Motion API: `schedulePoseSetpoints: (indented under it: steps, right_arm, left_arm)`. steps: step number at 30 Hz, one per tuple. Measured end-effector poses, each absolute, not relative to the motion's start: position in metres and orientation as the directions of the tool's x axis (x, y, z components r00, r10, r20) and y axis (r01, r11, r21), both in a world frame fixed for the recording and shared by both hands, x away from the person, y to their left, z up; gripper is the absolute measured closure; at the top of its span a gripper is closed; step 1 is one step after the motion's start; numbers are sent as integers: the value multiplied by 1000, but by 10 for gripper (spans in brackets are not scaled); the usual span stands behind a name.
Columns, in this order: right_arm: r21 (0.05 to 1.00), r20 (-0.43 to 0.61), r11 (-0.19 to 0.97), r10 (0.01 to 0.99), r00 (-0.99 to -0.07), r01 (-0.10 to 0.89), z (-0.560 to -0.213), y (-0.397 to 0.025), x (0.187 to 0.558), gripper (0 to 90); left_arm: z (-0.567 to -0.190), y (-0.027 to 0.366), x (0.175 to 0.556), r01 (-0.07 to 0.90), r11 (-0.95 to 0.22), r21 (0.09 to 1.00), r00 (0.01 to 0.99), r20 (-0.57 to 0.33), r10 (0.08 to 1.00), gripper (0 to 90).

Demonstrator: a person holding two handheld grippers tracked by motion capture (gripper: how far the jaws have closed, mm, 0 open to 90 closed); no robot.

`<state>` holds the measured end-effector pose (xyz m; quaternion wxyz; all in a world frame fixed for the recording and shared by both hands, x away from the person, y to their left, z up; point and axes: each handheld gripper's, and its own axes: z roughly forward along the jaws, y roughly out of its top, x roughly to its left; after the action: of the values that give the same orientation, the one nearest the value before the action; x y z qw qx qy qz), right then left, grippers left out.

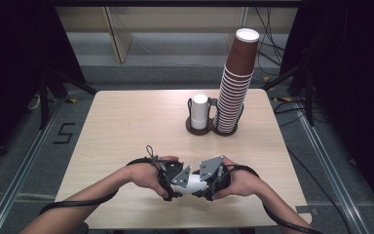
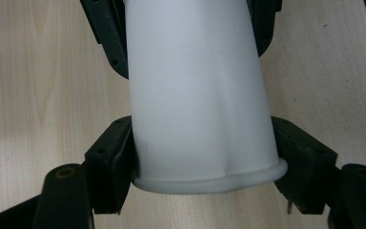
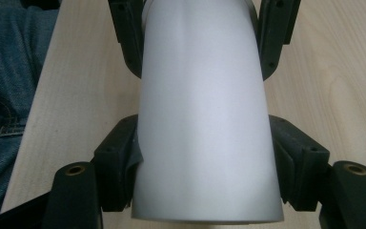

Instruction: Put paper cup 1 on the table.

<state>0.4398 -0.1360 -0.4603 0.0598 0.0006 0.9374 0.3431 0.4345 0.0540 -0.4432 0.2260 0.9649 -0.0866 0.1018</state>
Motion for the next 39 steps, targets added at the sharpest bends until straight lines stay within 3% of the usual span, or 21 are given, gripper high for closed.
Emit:
schedulePoseSetpoints:
  steps: [3,5,9,17,28,35,39]
  right_arm:
    - [647,-104,762,65,-992,-18,-462,-138,438,344]
    - [646,-146,760,38,-989,-67,-464,-139,440,343]
    - [663,-163,745,38,-986,-81,-466,-144,440,341]
    - [724,-173,685,65,-983,-82,-468,-158,440,339]
    - [812,-158,581,127,-979,-56,-472,-171,442,338]
    - [828,-115,560,130,-985,-23,-471,-169,440,337]
    - [826,-156,560,122,-980,-61,-468,-169,443,337]
  left_arm:
    - [-445,55,435,-201,-882,425,968,221,-115,233]
    - [-445,56,435,-207,-878,431,968,222,-119,144]
    - [-446,61,436,-195,-869,455,969,227,-98,81]
    - [-445,76,438,-161,-828,537,977,206,-56,85]
    - [-446,95,444,-119,-671,731,987,163,2,131]
    - [-445,94,446,-119,-651,750,991,128,-34,138]
    - [-445,92,448,-113,-646,755,992,124,-28,141]
